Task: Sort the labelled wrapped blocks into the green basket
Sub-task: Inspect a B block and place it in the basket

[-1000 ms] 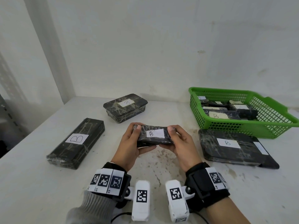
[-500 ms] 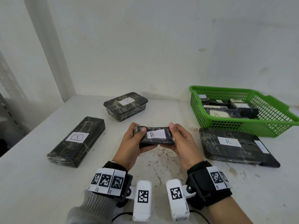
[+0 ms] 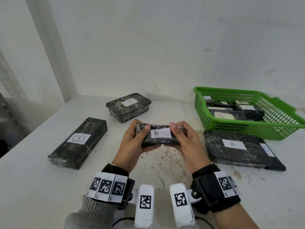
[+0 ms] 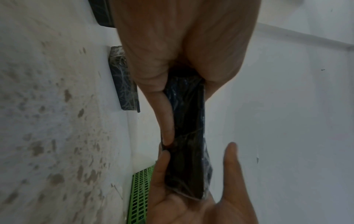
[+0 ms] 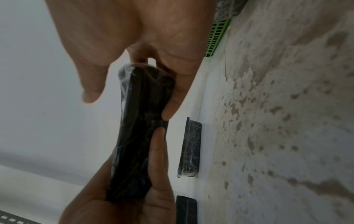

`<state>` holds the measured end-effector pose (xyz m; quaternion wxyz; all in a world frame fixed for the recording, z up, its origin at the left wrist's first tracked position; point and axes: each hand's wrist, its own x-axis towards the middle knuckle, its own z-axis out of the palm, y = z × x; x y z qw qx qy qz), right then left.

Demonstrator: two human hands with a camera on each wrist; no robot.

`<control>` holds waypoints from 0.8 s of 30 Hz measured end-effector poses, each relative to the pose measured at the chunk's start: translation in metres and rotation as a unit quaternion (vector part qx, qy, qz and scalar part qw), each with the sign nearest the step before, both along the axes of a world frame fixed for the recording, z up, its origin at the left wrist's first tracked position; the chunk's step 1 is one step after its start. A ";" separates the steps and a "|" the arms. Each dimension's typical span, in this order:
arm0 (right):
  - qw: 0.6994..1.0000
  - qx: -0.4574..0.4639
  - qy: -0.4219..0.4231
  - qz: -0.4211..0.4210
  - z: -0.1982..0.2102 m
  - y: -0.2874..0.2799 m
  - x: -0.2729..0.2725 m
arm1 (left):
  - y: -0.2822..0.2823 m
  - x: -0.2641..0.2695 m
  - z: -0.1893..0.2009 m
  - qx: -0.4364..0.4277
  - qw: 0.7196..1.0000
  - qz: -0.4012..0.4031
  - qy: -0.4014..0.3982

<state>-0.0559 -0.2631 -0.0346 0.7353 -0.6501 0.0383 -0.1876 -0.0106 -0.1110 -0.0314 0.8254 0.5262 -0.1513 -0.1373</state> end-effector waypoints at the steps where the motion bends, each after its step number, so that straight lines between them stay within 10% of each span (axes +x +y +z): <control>1: 1.000 -0.005 -0.002 -0.003 0.000 -0.001 0.000 | 0.001 0.000 0.000 -0.005 1.000 -0.011 0.003; 24: 0.997 0.068 0.007 0.030 -0.002 -0.010 0.002 | 0.008 0.004 -0.001 -0.058 0.995 -0.076 0.011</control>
